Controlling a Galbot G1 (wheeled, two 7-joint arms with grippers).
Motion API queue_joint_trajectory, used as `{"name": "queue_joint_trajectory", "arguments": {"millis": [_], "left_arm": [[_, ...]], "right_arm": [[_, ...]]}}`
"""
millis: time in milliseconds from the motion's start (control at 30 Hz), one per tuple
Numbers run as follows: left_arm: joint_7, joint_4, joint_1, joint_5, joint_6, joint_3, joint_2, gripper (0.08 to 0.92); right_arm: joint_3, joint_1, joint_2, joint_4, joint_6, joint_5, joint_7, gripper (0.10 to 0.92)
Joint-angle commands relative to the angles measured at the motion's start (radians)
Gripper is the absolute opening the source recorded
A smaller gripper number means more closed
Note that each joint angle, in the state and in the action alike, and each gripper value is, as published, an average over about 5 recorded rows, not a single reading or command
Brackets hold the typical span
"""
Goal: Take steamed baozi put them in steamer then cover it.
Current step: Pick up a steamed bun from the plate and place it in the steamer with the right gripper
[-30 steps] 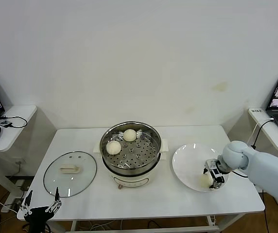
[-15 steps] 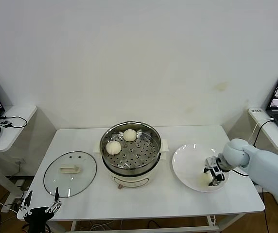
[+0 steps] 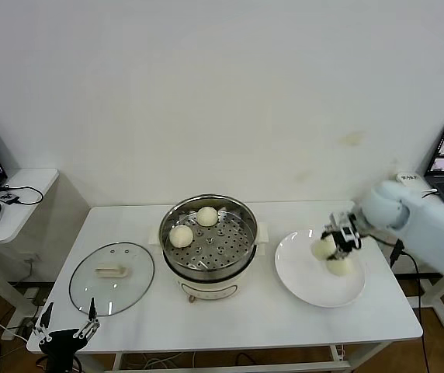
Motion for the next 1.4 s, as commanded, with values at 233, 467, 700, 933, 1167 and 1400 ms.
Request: {"name": "queue_joint_trajectory", "arguments": {"millis": [233,467,700,933,1167,1400], "left_arm": [[0.001,-0.001,0.000,-0.008,-0.001,-0.005,0.005,0.823],[0.001,0.004,-0.005,-0.013,-0.001,-0.013,0.002,0.823],[0.001,0.013,-0.004,-0.023,-0.003,-0.034,0.003,0.823],[0.002,0.013,-0.007,-0.023,-0.001,-0.039,0.000,0.823],[0.002,0.011,-0.011,-0.023,-0.001,-0.035,-0.007,0.823],[0.000,0.010,-0.009,-0.023,-0.004,-0.035,-0.012,0.823]], "right_arm": [[-0.209,0.406,0.311,-0.031,-0.023,0.194,0.057,0.617],[-0.245,0.349,0.518,-0.079,0.008,0.240,0.123,0.619],[-0.314,0.252,0.622,-0.103,0.124,0.219,0.145,0.619],[-0.361,0.232,0.644,-0.141,0.308,0.125,0.099,0.619],[-0.391,0.234,0.645,-0.152,0.439,0.003,0.102,0.622],[-0.402,0.237,0.656,-0.150,0.492,-0.038,0.104,0.628]]}}
